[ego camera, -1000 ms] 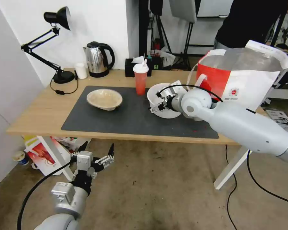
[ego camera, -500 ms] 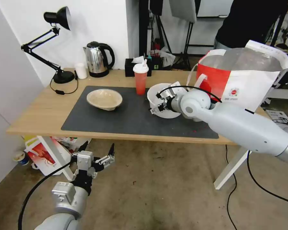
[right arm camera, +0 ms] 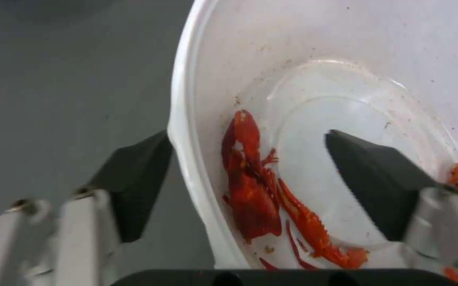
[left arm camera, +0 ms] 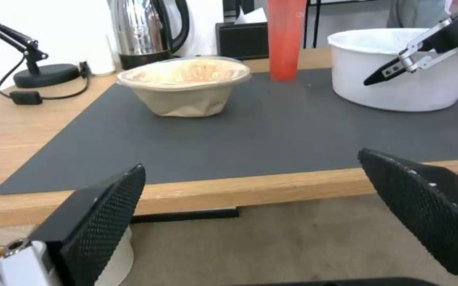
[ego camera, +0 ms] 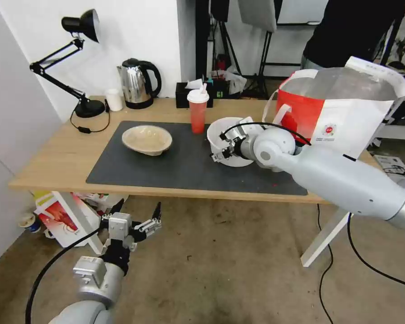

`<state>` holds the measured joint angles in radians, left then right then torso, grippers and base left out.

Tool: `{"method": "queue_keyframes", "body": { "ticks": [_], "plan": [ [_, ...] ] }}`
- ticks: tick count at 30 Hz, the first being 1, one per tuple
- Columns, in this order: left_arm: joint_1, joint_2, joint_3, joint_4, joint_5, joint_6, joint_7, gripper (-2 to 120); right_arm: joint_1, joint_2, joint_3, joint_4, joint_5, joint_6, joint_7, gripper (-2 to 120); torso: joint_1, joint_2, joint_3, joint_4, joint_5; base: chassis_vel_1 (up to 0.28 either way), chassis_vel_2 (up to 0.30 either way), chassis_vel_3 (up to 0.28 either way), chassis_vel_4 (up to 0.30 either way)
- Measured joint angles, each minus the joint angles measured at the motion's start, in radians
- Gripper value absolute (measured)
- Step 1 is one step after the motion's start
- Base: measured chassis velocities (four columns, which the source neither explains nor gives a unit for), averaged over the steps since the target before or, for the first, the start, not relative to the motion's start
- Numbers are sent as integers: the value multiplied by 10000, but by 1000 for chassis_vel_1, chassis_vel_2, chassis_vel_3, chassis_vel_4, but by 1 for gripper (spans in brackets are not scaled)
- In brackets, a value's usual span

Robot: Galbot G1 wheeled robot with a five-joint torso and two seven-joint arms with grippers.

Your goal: Pick up the trash from the table and place it into the takeout bag.

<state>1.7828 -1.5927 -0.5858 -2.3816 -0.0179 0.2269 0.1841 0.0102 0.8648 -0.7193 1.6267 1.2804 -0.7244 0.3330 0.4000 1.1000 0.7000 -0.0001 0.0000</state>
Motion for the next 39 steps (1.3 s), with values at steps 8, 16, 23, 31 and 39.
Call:
{"method": "queue_keyframes", "body": {
  "ticks": [8, 16, 23, 31, 39],
  "plan": [
    [4, 1, -4, -57, -19, 0, -10, 100, -12, 3, -6, -66, 2, -2, -34, 41, 0, 0, 0, 1, 0, 0, 0, 0, 0],
    [15, 2, -1, -105, -43, 0, -21, 100, 5, 25, -32, -72, 11, -2, -49, 14, 0, -1, 0, 1, 0, 0, 0, 0, 0],
    [27, 3, -4, -137, -56, -18, -32, 100, -8, 24, -56, -66, 11, -2, -42, 0, 0, 0, 0, 1, -1, 0, 0, 0, 0],
    [33, 3, -5, -159, -58, -23, -38, 100, 67, 104, -67, -64, 37, -1, -50, 0, 0, -1, 0, 1, -1, 0, 0, 0, 0],
    [64, 3, -46, -207, -61, -30, -44, 100, 475, -31, 80, 297, 360, 2, -272, 0, 0, 0, 0, 2, -1, 0, 0, 0, 0]
  ]
}}
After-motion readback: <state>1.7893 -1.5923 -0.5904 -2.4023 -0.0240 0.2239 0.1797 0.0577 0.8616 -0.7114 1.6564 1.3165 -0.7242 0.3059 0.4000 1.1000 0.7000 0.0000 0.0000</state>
